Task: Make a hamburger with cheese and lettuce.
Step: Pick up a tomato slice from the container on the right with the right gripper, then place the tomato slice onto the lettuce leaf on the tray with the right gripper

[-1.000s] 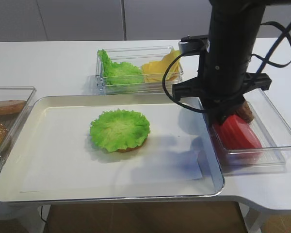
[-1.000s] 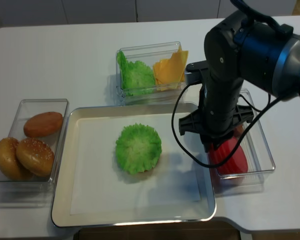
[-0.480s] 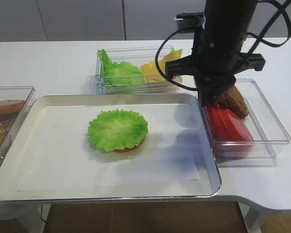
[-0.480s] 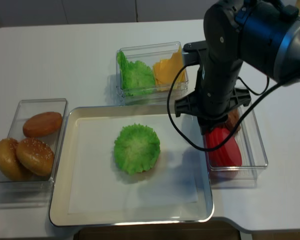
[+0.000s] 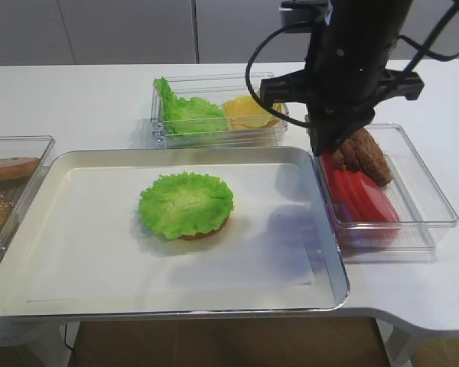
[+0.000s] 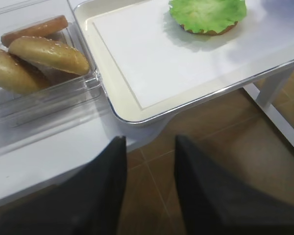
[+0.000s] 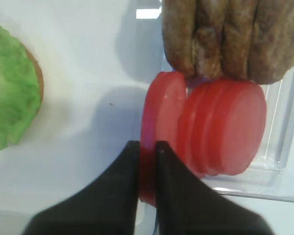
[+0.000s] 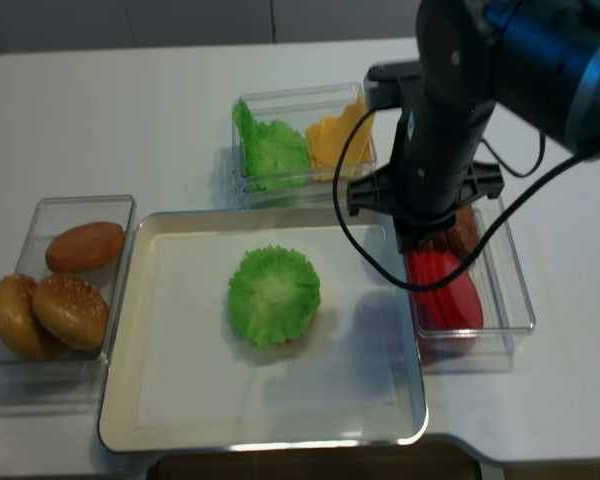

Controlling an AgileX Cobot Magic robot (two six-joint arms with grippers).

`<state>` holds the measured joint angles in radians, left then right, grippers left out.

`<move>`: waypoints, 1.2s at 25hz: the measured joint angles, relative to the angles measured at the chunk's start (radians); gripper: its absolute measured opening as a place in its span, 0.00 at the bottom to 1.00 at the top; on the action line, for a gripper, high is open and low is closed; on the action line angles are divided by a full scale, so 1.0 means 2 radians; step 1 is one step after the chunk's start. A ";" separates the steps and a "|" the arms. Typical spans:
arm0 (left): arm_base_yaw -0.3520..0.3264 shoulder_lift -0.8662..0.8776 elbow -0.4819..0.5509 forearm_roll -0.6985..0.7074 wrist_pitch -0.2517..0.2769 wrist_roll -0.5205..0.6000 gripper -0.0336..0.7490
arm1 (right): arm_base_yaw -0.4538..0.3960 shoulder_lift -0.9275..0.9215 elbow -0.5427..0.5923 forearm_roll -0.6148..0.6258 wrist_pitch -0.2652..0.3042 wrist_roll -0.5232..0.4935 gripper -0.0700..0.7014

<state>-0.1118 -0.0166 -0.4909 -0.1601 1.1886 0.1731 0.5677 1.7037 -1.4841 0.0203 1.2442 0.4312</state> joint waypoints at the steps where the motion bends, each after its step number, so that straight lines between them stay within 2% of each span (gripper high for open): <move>1: 0.000 0.000 0.000 0.000 0.000 0.000 0.36 | 0.000 -0.005 0.000 0.000 0.000 0.000 0.20; 22: 0.000 0.000 0.000 0.000 0.000 0.000 0.36 | 0.000 -0.026 -0.002 0.016 -0.001 -0.015 0.20; 30: 0.000 0.000 0.000 0.000 0.000 0.000 0.36 | 0.016 -0.026 -0.053 0.024 0.000 -0.020 0.20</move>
<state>-0.1118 -0.0166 -0.4909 -0.1601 1.1886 0.1731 0.5990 1.6517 -1.5905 0.0690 1.2444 0.3919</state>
